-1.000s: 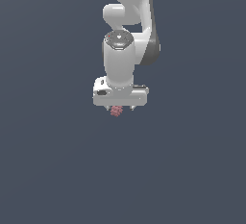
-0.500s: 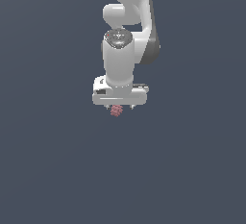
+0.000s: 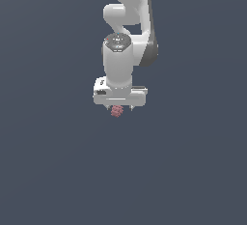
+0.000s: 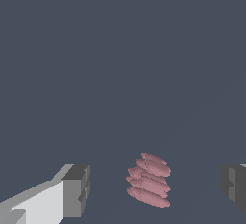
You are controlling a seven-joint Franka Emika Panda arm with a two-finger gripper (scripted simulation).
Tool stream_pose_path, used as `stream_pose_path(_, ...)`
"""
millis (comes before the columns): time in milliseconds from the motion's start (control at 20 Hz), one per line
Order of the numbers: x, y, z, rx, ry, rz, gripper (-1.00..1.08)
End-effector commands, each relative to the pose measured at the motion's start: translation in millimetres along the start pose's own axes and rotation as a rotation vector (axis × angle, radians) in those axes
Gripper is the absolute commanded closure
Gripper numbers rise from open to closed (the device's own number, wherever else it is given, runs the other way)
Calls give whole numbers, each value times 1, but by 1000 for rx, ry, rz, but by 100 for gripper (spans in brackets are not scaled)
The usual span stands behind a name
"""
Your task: Pick up the object and move it to a goal position.
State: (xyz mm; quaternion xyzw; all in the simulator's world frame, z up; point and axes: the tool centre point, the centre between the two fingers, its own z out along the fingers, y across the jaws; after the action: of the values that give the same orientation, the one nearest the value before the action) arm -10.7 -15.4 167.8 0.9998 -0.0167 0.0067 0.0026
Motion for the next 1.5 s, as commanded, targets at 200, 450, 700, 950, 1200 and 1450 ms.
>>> stream_pose_path(200,-23,7,27,4,-6,121,-92)
stream_pose_path(450,-47,15,52,5,-10,245,-92)
stream_pose_path(700,-65,21,68,4,-13,330,-92)
stream_pose_path(950,-74,24,75,3,-14,370,-92)
stream_pose_path(1200,-74,24,76,2,-15,368,-92)
stream_pose_path(1450,-75,23,89,2,-15,369,-92)
